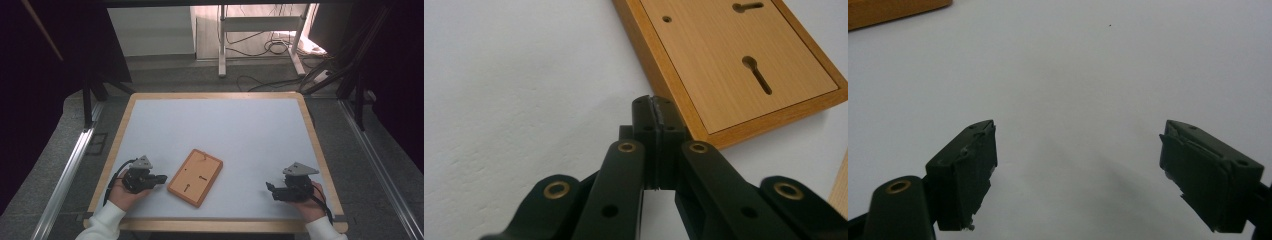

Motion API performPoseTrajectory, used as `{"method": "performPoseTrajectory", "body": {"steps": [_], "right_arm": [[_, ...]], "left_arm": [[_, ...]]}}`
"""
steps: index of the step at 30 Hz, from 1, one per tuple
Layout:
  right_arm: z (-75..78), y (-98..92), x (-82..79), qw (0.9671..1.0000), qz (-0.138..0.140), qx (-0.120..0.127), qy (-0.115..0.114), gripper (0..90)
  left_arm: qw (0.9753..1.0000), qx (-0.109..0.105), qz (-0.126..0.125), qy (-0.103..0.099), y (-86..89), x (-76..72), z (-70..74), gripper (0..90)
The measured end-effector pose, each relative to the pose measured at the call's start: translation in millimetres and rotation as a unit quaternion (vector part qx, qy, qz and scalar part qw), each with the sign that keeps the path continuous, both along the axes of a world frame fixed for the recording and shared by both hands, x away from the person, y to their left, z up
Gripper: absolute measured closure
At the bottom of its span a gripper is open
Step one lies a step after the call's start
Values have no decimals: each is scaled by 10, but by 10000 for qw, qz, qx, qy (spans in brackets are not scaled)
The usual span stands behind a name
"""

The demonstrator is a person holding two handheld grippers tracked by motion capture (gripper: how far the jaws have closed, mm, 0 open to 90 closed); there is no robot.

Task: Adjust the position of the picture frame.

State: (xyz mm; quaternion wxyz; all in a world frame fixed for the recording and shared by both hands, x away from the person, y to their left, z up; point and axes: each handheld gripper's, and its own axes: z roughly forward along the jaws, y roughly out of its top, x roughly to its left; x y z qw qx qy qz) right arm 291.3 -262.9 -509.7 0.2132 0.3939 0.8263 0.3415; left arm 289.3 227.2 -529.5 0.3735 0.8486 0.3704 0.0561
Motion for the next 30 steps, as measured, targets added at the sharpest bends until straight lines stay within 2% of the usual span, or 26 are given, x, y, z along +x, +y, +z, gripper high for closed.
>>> {"method": "performPoseTrajectory", "body": {"steps": [4, 11, 12, 24, 30], "right_arm": [[-4, -6, 7, 10000, -12, 3, -6, 155], [0, -10, 7, 10000, -22, 5, -20, 156], [0, -10, 7, 10000, -22, 5, -20, 156], [-3, -10, 9, 10000, -32, -21, -19, 156], [-7, -11, 12, 10000, -20, -29, -10, 156]], "left_arm": [[10000, 8, 8, 39, -1, 3, -16, 900], [9998, 64, -165, 124, -85, -8, -46, 900], [9996, 126, -209, 118, -96, -8, -47, 900], [9997, 58, -208, 137, -122, -23, -37, 900], [9992, 26, -364, 179, -182, -46, -36, 900]]}}
